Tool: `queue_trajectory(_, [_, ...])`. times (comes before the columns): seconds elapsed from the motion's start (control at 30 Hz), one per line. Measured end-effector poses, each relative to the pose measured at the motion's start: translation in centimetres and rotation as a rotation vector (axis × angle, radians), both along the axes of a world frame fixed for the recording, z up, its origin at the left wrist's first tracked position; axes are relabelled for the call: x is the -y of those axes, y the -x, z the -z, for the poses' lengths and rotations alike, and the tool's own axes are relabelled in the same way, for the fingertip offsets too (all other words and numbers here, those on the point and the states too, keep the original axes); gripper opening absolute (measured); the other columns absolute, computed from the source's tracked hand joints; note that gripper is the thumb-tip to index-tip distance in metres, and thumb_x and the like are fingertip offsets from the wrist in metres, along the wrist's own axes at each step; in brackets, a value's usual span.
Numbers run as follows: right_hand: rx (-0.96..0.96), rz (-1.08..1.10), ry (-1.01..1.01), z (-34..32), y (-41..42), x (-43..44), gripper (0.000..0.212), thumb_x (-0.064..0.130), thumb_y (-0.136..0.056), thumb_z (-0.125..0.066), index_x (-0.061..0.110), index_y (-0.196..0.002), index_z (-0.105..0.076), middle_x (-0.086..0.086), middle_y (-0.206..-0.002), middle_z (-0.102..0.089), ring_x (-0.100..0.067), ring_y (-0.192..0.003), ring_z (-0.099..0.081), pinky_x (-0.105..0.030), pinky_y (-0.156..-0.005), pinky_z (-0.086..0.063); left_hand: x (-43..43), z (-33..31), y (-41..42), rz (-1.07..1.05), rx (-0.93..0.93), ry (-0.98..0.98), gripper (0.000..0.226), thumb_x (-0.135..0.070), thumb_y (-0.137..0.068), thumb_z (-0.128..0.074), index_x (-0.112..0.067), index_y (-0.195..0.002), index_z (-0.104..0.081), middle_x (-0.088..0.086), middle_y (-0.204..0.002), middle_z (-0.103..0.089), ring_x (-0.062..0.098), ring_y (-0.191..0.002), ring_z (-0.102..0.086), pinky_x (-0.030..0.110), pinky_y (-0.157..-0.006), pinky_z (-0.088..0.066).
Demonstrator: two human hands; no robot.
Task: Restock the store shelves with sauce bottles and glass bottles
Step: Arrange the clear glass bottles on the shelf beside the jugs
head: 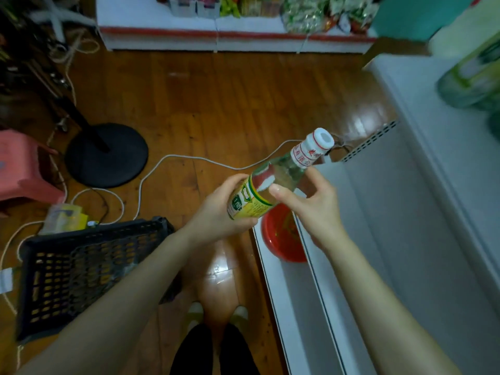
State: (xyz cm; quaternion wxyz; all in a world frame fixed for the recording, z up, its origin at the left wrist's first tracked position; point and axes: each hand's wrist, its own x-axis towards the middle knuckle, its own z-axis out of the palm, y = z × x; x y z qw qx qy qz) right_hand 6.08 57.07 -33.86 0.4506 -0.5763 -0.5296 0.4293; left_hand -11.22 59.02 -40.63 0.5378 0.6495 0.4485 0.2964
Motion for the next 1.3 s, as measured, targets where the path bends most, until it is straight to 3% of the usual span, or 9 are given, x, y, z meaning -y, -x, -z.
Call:
queue_trajectory(0.27, [-0.039, -0.024, -0.046, -11.8, -2.2, 2.1, 0.051, 0.033, -0.058, -0.075, 0.023, -0.106, -0.059, 0.006, -0.103, -0.069, -0.014, -0.103, -0.063, -0.028, -0.084, -0.052, 0.5, -10.7, -1.3, 0.098, 0.029, -0.064, 0.075, -0.049, -0.042, -0.071, -0.037, -0.113, -0.047, -0.028, -0.1, -0.058, -0.019, -0.088, -0.055, 0.0, -0.076, -0.039])
queue_trajectory(0.43, [-0.133, 0.066, -0.08, -15.8, -4.7, 3.0, 0.04, 0.017, -0.066, -0.068, 0.021, -0.104, -0.056, 0.012, -0.092, -0.071, -0.009, -0.093, -0.066, -0.027, -0.078, -0.055, 0.8, -15.2, -4.0, 0.053, 0.012, -0.181, 0.074, -0.045, -0.042, -0.079, -0.03, -0.111, -0.059, -0.026, -0.089, -0.064, -0.011, -0.083, -0.06, 0.004, -0.069, -0.043])
queue_trajectory(0.57, [-0.127, 0.165, -0.129, -17.7, -6.2, 3.2, 0.03, 0.02, -0.073, -0.074, 0.024, -0.098, -0.058, 0.019, -0.089, -0.071, 0.0, -0.092, -0.064, -0.028, -0.088, -0.052, 0.7, -17.8, -7.1, 0.011, 0.027, -0.259, 0.066, -0.053, -0.042, -0.073, -0.039, -0.104, -0.056, -0.032, -0.084, -0.061, -0.012, -0.084, -0.059, 0.006, -0.069, -0.046])
queue_trajectory(0.67, [-0.081, 0.176, -0.146, -18.7, -7.5, 3.6, 0.022, 0.012, -0.08, -0.065, 0.022, -0.098, -0.056, 0.015, -0.088, -0.067, 0.009, -0.076, -0.063, -0.014, -0.066, -0.051, 0.5, -19.4, -9.5, -0.011, 0.01, -0.311, 0.063, -0.056, -0.042, -0.072, -0.046, -0.101, -0.055, -0.032, -0.082, -0.06, -0.013, -0.082, -0.059, 0.007, -0.067, -0.046])
queue_trajectory(0.73, [-0.023, 0.19, -0.159, -18.9, -8.4, 4.0, 0.033, 0.008, -0.078, -0.069, 0.021, -0.104, -0.054, 0.013, -0.094, -0.065, 0.007, -0.077, -0.065, -0.011, -0.061, -0.049, 0.4, -20.0, -11.0, 0.008, 0.003, -0.341, 0.054, -0.057, -0.042, -0.07, -0.054, -0.092, -0.052, -0.031, -0.081, -0.061, -0.009, -0.082, -0.06, 0.011, -0.067, -0.048])
queue_trajectory(0.83, [0.012, 0.269, -0.169, -18.9, -10.0, 4.4, 0.04, 0.009, -0.072, -0.074, 0.023, -0.105, -0.055, 0.005, -0.099, -0.068, -0.007, -0.086, -0.068, -0.022, -0.07, -0.055, 0.4, -20.3, -13.1, 0.058, 0.033, -0.346, 0.048, -0.049, -0.044, -0.074, -0.061, -0.084, -0.049, -0.031, -0.079, -0.061, -0.009, -0.081, -0.06, 0.01, -0.067, -0.049])
queue_trajectory(0.97, [0.014, 0.347, -0.172, -18.8, -11.7, 5.1, 0.043, 0.007, -0.073, -0.074, 0.017, -0.111, -0.056, 0.008, -0.097, -0.068, 0.002, -0.086, -0.066, -0.018, -0.07, -0.054, 0.0, -20.1, -15.3, 0.152, 0.05, -0.327, 0.06, -0.043, -0.048, -0.076, -0.045, -0.105, -0.057, -0.027, -0.084, -0.063, -0.01, -0.084, -0.059, 0.008, -0.067, -0.047])
queue_trajectory(1.07, [-0.01, 0.424, -0.187, -18.8, -12.8, 5.4, 0.036, 0.001, -0.074, -0.072, 0.022, -0.099, -0.059, 0.008, -0.089, -0.069, 0.002, -0.081, -0.067, -0.015, -0.067, -0.052, -1.0, -20.5, -16.6, 0.257, 0.005, -0.343, 0.066, -0.052, -0.05, -0.074, -0.036, -0.112, -0.056, -0.02, -0.088, -0.065, -0.006, -0.083, -0.062, 0.018, -0.072, -0.053])
queue_trajectory(1.3, [0.063, 0.622, -0.218, -19.8, -15.4, 4.6, 0.045, 0.01, -0.066, -0.08, 0.023, -0.103, -0.059, -0.002, -0.103, -0.07, -0.017, -0.098, -0.066, -0.034, -0.084, -0.053, -5.6, -21.1, -20.0, 0.622, -0.212, -0.609, 0.084, -0.071, -0.063, -0.056, -0.027, -0.132, -0.04, -0.003, -0.121, -0.062, 0.011, -0.105, -0.059, 0.028, -0.084, -0.051])
